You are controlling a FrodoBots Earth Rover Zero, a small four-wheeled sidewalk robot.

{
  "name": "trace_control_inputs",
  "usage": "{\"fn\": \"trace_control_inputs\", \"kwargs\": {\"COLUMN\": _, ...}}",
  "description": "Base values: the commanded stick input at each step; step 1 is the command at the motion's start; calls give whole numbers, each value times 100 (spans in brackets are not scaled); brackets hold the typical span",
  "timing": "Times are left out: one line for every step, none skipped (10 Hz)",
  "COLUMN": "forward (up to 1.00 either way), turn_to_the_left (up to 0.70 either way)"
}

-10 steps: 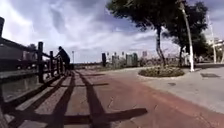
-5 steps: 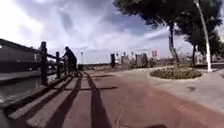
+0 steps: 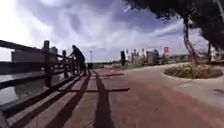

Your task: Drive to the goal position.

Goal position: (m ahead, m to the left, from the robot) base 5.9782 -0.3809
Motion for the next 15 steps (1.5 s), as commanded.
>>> {"fn": "trace_control_inputs", "kwargs": {"forward": 85, "turn_to_the_left": -4}}
{"fn": "trace_control_inputs", "kwargs": {"forward": 85, "turn_to_the_left": -4}}
{"fn": "trace_control_inputs", "kwargs": {"forward": 85, "turn_to_the_left": -4}}
{"fn": "trace_control_inputs", "kwargs": {"forward": 85, "turn_to_the_left": -4}}
{"fn": "trace_control_inputs", "kwargs": {"forward": 85, "turn_to_the_left": -4}}
{"fn": "trace_control_inputs", "kwargs": {"forward": 85, "turn_to_the_left": -4}}
{"fn": "trace_control_inputs", "kwargs": {"forward": 85, "turn_to_the_left": -4}}
{"fn": "trace_control_inputs", "kwargs": {"forward": 85, "turn_to_the_left": -4}}
{"fn": "trace_control_inputs", "kwargs": {"forward": 85, "turn_to_the_left": -4}}
{"fn": "trace_control_inputs", "kwargs": {"forward": 85, "turn_to_the_left": -4}}
{"fn": "trace_control_inputs", "kwargs": {"forward": 85, "turn_to_the_left": -4}}
{"fn": "trace_control_inputs", "kwargs": {"forward": 85, "turn_to_the_left": -4}}
{"fn": "trace_control_inputs", "kwargs": {"forward": 85, "turn_to_the_left": -4}}
{"fn": "trace_control_inputs", "kwargs": {"forward": 85, "turn_to_the_left": 17}}
{"fn": "trace_control_inputs", "kwargs": {"forward": 85, "turn_to_the_left": 30}}
